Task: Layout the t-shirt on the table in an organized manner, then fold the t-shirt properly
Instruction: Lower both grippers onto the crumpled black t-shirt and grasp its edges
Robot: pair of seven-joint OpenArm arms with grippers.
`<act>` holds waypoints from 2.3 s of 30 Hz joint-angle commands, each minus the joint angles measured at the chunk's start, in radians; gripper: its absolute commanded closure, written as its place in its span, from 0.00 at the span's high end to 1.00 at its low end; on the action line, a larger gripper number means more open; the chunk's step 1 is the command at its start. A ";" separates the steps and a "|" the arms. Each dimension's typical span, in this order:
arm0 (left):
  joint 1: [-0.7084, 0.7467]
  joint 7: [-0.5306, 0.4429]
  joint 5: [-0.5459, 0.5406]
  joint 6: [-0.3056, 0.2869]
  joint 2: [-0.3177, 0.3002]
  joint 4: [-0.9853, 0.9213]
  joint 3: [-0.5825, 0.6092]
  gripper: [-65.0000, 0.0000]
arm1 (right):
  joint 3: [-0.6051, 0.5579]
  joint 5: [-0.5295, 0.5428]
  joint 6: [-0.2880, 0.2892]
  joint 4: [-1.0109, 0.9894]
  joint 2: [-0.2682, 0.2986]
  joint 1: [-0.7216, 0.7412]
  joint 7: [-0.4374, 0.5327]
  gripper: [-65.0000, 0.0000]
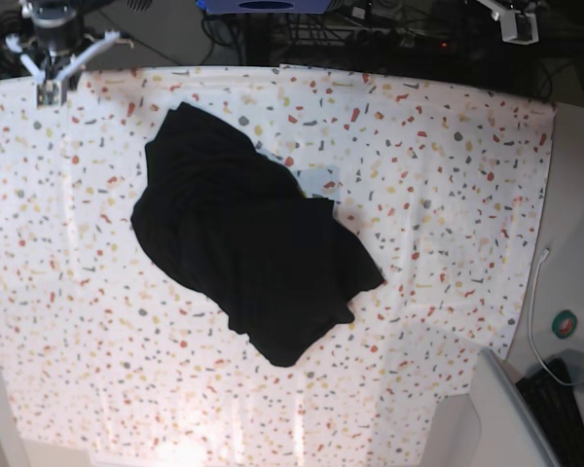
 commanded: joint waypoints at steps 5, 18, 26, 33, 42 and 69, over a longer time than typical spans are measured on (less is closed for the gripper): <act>-0.161 0.050 -0.141 0.006 -0.006 0.046 -0.019 0.00 | -0.122 -0.003 0.001 0.042 0.001 0.252 -0.180 0.00; -0.653 0.514 -0.182 0.008 0.100 0.040 -0.021 0.40 | -0.400 -0.001 0.001 -0.279 0.001 0.836 -0.444 0.66; -0.953 0.602 -0.182 0.011 0.103 -0.183 0.176 0.40 | -0.398 -0.001 -0.001 -0.292 0.003 0.827 -0.395 0.68; -1.069 0.594 -0.182 0.011 0.110 -0.298 0.296 0.40 | -0.398 -0.001 -0.001 -0.297 0.029 0.806 -0.393 0.68; -1.083 0.600 -0.183 0.011 0.102 -0.203 0.378 0.00 | -0.300 -0.001 0.001 -0.291 0.069 0.770 -0.393 0.68; -1.190 0.597 -0.183 0.011 0.154 -0.434 0.454 0.14 | -0.247 -0.001 0.001 -0.289 0.076 0.763 -0.393 0.68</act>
